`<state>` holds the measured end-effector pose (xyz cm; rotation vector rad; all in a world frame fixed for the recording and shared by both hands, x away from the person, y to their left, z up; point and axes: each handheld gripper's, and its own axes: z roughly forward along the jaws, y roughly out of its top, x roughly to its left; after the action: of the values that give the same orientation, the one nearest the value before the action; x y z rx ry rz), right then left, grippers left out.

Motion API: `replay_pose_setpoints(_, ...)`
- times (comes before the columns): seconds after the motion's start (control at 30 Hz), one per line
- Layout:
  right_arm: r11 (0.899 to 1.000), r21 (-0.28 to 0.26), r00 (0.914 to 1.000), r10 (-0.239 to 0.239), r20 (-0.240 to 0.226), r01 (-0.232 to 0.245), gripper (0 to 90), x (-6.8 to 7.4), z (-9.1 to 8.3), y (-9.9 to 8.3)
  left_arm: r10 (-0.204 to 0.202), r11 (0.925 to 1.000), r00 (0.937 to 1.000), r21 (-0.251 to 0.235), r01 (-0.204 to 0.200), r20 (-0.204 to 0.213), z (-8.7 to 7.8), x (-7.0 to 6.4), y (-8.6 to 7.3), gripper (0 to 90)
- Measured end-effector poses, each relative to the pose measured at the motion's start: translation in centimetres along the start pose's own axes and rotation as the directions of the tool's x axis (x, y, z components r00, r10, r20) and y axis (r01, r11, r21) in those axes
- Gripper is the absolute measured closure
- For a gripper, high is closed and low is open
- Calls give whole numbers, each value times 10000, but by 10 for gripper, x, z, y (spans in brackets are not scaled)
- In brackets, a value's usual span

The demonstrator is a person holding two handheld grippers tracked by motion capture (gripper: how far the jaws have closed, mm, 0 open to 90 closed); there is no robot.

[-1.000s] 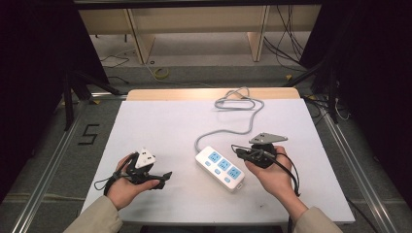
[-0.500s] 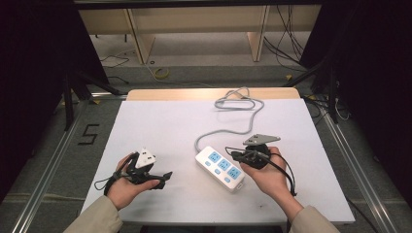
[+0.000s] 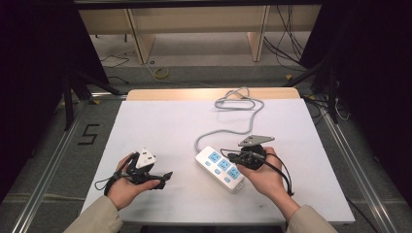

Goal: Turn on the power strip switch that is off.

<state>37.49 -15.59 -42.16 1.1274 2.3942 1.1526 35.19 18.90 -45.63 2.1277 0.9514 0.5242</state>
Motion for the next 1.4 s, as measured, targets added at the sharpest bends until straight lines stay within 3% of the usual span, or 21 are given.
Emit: replay_pose_setpoints(1.4,9922,1180,9966,-315,-757,404,900,12,25,16,21,10000,10000,51,-21,33,2,-1,1,154)
